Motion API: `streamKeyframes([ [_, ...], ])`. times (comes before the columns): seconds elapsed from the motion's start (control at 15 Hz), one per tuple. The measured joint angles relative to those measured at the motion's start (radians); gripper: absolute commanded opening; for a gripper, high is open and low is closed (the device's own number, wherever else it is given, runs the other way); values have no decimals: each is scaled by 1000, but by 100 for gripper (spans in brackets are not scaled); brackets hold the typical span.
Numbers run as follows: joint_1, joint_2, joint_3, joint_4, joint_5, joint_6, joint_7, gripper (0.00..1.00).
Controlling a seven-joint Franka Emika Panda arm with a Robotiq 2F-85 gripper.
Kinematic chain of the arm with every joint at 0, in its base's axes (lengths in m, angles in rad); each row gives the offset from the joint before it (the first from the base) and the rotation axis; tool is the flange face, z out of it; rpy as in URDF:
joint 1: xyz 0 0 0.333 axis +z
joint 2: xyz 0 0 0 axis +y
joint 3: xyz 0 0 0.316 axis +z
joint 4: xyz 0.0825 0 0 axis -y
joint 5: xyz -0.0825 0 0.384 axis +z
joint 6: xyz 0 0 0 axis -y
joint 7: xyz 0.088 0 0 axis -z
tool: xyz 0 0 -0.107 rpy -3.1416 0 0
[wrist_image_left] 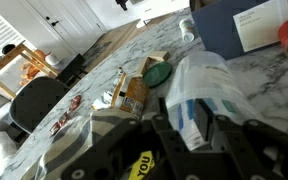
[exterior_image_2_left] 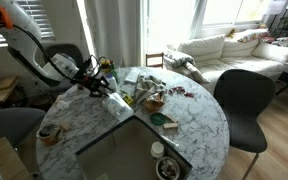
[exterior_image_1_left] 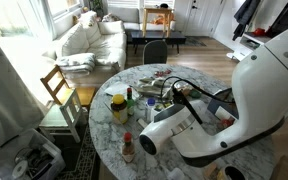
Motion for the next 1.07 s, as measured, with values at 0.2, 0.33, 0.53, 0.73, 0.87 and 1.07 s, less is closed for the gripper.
streamKeyframes([
  [0.2, -4, -29, -1, -38, 0, 0, -7, 89],
  [0.33, -5, -52, -1, -53, 0, 0, -8, 100],
  [0.53, -5, -90, -1, -54, 8, -9, -8, 100],
  [0.73, -5, -117, 0, -28, 65, -20, 9, 100],
  [0.87, -5, -119, 0, -17, 69, -20, 7, 100],
  [1.07, -5, -115, 0, -17, 69, -20, 7, 100],
])
